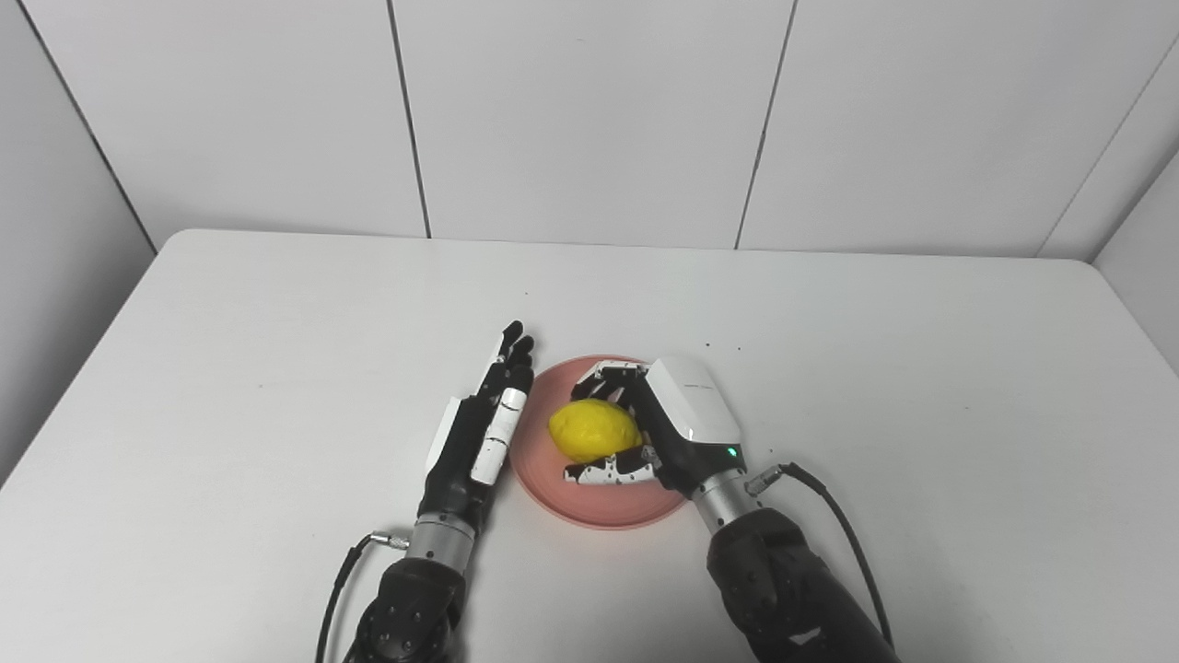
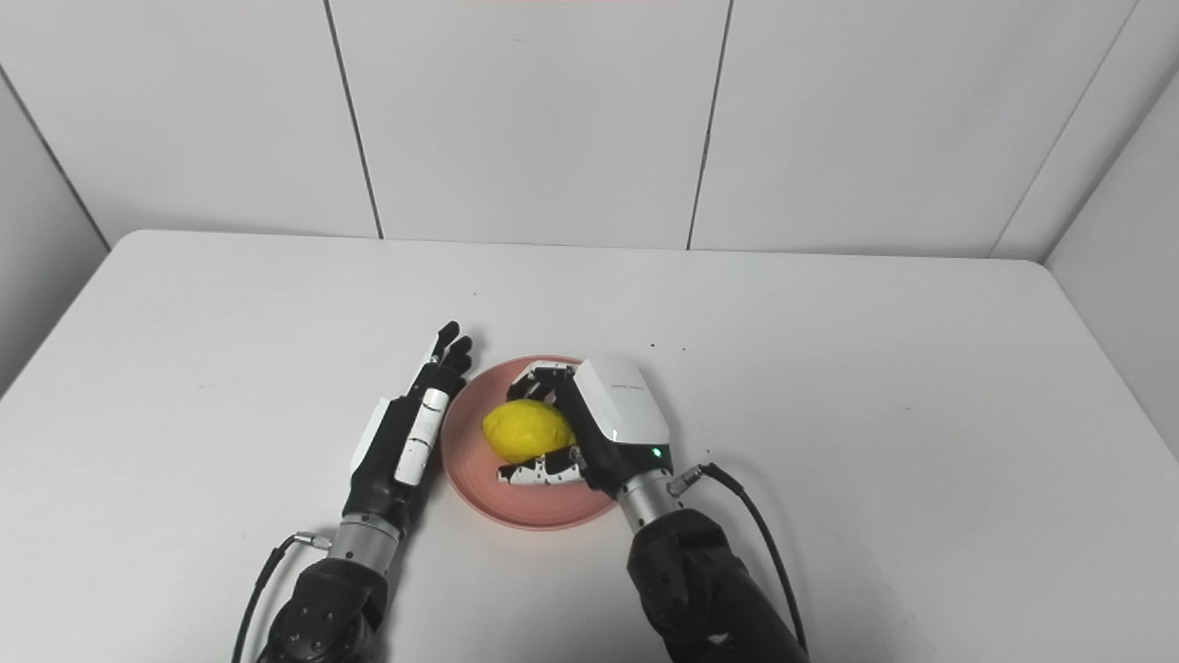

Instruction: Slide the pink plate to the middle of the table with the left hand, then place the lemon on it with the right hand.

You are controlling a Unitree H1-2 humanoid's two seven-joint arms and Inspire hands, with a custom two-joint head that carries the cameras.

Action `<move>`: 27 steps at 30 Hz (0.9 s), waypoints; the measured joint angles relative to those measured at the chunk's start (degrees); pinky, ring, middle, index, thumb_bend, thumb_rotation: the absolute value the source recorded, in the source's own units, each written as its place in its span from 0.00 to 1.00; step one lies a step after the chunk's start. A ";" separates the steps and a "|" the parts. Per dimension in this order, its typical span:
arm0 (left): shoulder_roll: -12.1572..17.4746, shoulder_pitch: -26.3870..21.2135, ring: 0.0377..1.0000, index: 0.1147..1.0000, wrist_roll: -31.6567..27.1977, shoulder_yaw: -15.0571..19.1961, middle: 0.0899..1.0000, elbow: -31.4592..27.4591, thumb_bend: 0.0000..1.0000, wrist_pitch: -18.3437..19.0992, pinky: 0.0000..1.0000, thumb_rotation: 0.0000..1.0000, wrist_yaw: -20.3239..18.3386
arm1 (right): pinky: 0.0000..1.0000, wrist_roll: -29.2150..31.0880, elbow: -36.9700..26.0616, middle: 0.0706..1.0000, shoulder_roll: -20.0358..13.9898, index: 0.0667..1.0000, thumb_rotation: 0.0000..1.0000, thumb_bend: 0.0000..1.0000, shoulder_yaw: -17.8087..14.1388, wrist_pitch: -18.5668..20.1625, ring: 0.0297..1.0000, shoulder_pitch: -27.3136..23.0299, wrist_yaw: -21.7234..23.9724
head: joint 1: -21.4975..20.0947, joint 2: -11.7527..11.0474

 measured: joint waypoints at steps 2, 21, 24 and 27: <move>0.00 0.00 0.99 0.97 0.02 -0.03 0.98 -0.01 0.69 0.00 0.99 1.00 0.00 | 0.88 -0.18 -0.60 0.82 -0.37 0.78 0.14 0.61 0.00 0.01 0.87 0.10 0.39 | 0.17 0.09; 0.28 -0.18 1.00 1.00 -0.56 0.20 1.00 0.43 0.67 -0.18 1.00 1.00 -0.08 | 0.99 8.89 -9.41 1.00 0.56 1.00 0.85 0.72 -4.66 -2.24 0.99 7.13 2.24 | -0.62 -0.35; 0.25 -0.18 1.00 1.00 -0.54 0.49 1.00 0.55 0.68 -0.23 1.00 1.00 0.02 | 0.94 11.12 -9.61 0.99 1.23 0.99 0.88 0.72 -6.32 -4.17 0.97 8.26 0.89 | -0.53 -0.26; 0.16 -0.25 1.00 1.00 -0.45 0.80 1.00 0.71 0.69 -0.28 1.00 1.00 0.60 | 0.94 13.71 -9.46 1.00 1.92 1.00 0.90 0.68 -8.46 -6.07 0.98 8.36 -0.30 | -0.70 -0.53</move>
